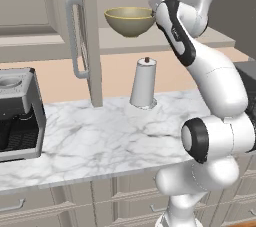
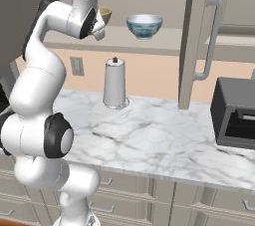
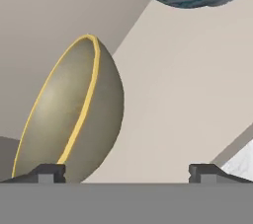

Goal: Take the smaller bowl and place it next to the appetizer plate on the dining counter , and place the larger bowl next to the plate with cooked food.

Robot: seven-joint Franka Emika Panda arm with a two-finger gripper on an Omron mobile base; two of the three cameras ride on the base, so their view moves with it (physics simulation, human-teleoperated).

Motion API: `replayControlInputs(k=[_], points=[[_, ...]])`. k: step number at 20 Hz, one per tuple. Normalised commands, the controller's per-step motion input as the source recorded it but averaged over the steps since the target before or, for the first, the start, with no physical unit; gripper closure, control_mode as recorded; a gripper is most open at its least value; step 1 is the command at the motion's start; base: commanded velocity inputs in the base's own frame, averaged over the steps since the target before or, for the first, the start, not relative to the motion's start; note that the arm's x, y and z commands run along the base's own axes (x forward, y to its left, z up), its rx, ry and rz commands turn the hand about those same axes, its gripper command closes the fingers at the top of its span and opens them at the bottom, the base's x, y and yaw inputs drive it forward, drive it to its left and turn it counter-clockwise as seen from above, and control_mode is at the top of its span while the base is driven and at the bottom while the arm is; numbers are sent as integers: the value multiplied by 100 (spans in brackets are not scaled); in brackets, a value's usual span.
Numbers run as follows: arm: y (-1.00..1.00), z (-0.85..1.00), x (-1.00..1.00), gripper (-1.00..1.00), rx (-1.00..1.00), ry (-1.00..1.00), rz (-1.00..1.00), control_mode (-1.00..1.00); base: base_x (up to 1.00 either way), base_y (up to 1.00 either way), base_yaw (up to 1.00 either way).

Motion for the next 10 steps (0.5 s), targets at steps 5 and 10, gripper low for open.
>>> replayControlInputs(k=[5,10], points=[[0,0,58,-100,1,0,0,-100,0,0,0],[7,-1,65,-100,0,0,0,-100,0,0,0]])
